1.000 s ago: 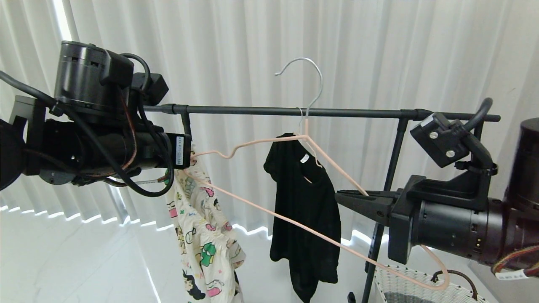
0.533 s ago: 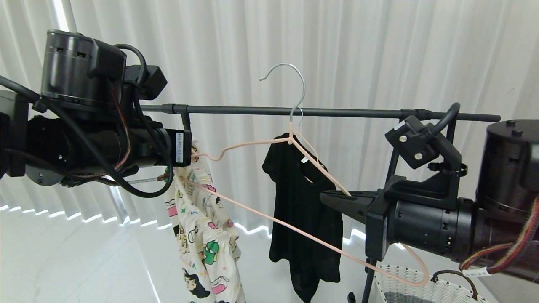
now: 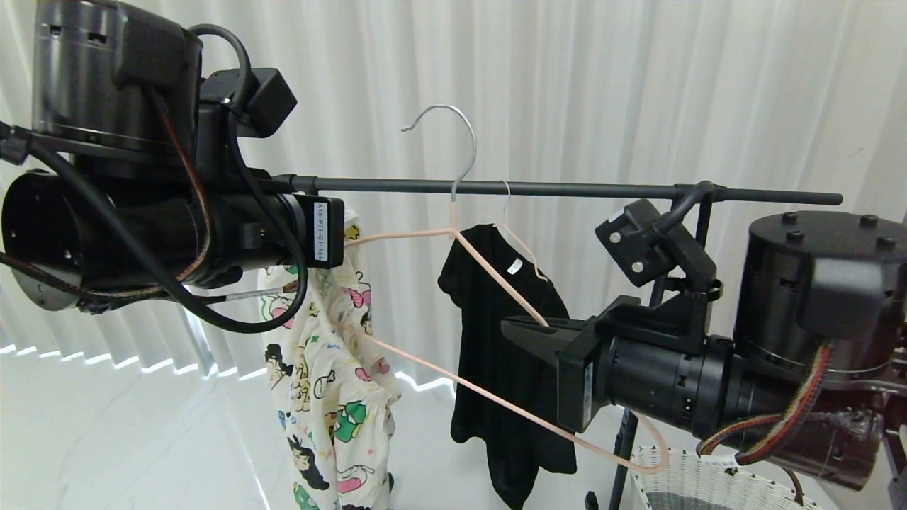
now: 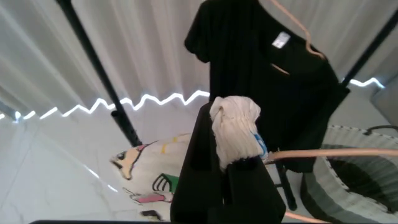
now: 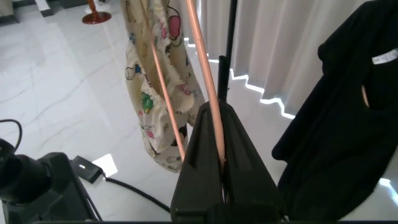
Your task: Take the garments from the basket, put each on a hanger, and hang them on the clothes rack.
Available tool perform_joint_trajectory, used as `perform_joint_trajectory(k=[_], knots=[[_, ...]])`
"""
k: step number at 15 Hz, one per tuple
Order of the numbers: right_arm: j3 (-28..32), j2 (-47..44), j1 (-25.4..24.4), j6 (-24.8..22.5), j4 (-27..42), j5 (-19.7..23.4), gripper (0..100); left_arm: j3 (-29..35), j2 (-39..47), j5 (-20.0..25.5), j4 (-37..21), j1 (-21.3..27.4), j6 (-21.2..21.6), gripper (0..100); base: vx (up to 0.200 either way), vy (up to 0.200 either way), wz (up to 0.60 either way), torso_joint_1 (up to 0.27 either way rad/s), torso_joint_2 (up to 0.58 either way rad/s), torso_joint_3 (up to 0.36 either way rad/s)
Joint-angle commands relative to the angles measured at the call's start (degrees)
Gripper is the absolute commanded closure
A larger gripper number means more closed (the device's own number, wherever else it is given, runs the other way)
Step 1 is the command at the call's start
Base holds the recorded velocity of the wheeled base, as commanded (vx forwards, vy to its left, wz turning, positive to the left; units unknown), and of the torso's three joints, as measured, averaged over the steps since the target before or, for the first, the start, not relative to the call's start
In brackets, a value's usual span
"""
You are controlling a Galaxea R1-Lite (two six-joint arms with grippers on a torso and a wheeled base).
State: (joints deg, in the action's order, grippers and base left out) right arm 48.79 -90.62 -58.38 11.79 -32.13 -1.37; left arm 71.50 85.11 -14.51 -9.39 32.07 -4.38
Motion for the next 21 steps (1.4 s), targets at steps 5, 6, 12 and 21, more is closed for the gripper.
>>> perform_joint_trajectory(k=[5,6,12,21], knots=[[2.72,-4.47,-2.26,0.08,-0.47,-0.57,100,2.68,0.23,0.0,-0.02,5.81,-0.11,100,0.0,0.0,0.0,0.0,0.0,0.0],[3.68,-5.18,-2.53,0.34,-0.47,-0.83,100,2.68,0.31,0.0,-0.02,6.86,-0.11,100,0.0,0.0,0.0,0.0,0.0,0.0],[5.18,-6.93,-3.93,1.66,-0.56,-4.52,100,2.95,0.14,-0.17,-0.02,10.38,-0.02,100,0.0,0.0,0.0,0.0,0.0,0.0],[4.74,-6.76,-3.93,2.89,-3.81,-9.88,100,2.95,-1.71,-0.26,-0.02,9.06,0.07,100,0.0,0.0,0.0,0.0,0.0,0.0]])
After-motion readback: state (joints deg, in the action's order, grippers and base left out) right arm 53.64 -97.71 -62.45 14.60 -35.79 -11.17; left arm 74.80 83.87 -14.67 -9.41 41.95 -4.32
